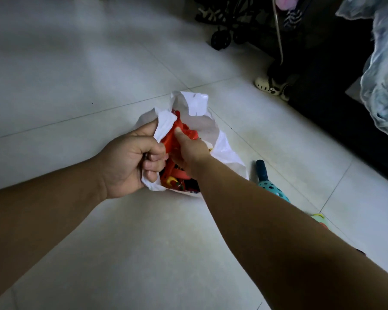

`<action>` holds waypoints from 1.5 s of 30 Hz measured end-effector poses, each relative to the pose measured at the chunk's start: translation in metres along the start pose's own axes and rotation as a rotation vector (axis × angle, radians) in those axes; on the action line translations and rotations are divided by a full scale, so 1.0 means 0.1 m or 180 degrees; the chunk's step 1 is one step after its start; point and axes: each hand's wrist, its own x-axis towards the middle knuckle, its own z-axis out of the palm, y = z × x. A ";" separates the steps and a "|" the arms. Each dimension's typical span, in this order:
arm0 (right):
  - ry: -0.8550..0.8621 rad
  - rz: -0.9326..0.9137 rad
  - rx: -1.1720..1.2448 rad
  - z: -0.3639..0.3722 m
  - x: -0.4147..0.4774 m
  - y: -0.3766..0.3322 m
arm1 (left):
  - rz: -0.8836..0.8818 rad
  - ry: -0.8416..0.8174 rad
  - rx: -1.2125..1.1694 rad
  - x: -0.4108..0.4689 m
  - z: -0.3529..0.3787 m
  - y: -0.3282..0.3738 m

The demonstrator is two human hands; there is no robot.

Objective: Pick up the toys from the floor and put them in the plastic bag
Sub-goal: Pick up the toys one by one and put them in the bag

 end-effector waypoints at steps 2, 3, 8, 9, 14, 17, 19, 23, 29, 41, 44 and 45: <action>0.0217 -0.0375 -0.0983 -0.04 0.07 -0.03 | 0.0007 -0.0006 0.0018 0.00 0.00 0.00; 0.0329 -0.0418 -0.1420 -0.10 0.06 -0.08 | 0.0004 -0.0012 0.0006 0.01 0.00 0.01; 0.0566 -0.0398 -0.2779 -0.62 0.11 -0.08 | 0.0046 -0.0018 -0.0091 0.02 0.03 0.00; 0.0641 -0.0404 -0.2972 -0.72 0.08 -0.07 | 0.0065 0.0004 -0.0119 0.02 0.06 -0.01; 0.1433 -0.0736 -0.3331 -1.22 0.03 -0.21 | 0.0169 0.0294 -0.0093 0.04 0.16 -0.11; 0.0833 -0.1061 -0.3829 -1.41 -0.16 -0.21 | 0.0203 0.0419 -0.0004 0.06 0.14 -0.16; 0.0182 -0.1461 -0.4304 -1.51 -0.44 -0.05 | 0.0180 0.0468 0.0016 0.05 0.16 -0.18; -0.0166 -0.1801 -0.4685 -1.90 -0.89 0.59 | 0.0172 0.0372 0.0074 0.03 0.26 -0.20; 0.0478 0.0665 -0.4634 -2.45 -1.10 1.52 | 0.0137 0.0386 0.0195 0.03 0.33 -0.25; 0.0110 -0.0292 -0.3647 -1.94 -1.33 0.38 | 0.0144 0.0504 0.0017 0.10 0.40 -0.21; -0.0239 -0.1407 -0.2911 -1.49 -1.56 -0.19 | 0.0100 0.0504 0.0019 0.11 0.39 -0.15; -0.0322 -0.1672 -0.2588 -1.34 -1.58 -0.31 | 0.0099 0.0505 0.0011 0.11 0.38 -0.15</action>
